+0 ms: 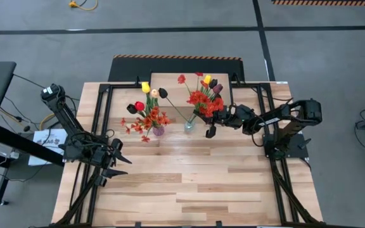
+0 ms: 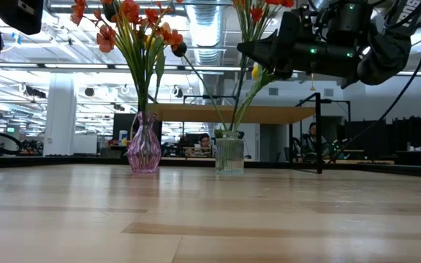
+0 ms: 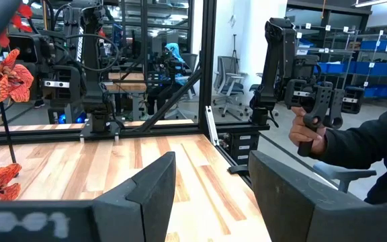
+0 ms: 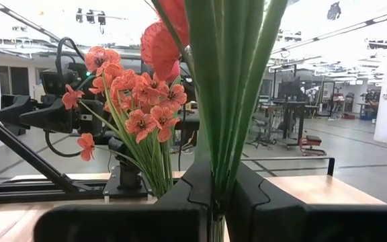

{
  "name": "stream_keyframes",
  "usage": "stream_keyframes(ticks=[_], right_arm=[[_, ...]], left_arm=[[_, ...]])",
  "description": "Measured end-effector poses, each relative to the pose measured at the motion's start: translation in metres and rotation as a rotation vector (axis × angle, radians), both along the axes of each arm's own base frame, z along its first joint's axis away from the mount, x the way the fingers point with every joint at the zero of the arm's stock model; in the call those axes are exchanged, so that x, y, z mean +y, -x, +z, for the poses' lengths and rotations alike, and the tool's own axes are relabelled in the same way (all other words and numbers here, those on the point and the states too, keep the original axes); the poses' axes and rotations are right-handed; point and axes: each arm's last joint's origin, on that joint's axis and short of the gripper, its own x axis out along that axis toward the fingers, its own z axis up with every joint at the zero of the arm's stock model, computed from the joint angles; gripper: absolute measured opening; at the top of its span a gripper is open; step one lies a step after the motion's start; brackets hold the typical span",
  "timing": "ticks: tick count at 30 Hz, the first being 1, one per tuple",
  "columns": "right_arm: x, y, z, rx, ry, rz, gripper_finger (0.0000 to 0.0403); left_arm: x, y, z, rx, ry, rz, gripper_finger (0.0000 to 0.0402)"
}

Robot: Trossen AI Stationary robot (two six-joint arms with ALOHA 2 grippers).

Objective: Pick and place flowers into a vace then onto a shelf
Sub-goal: Put the orange flower into the transparent vase

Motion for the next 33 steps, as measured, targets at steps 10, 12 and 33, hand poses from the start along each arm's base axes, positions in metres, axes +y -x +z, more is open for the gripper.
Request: stream_keyframes(ticks=[10, 12, 33], right_arm=[[-0.0001, -0.0007, -0.0031, 0.033, -0.008, -0.004, 0.0010], [-0.0001, -0.0007, -0.0031, 0.033, -0.008, -0.005, 0.0012], [0.0074, -0.0095, -0.0073, 0.129, -0.028, 0.001, 0.0108]], left_arm=[[0.0000, 0.0000, 0.0000, 0.000, 0.000, 0.000, 0.0178], [0.0000, 0.0000, 0.0000, 0.000, 0.000, 0.000, 0.0178], [0.0000, 0.0000, 0.0000, 0.000, 0.000, 0.000, 0.0178]])
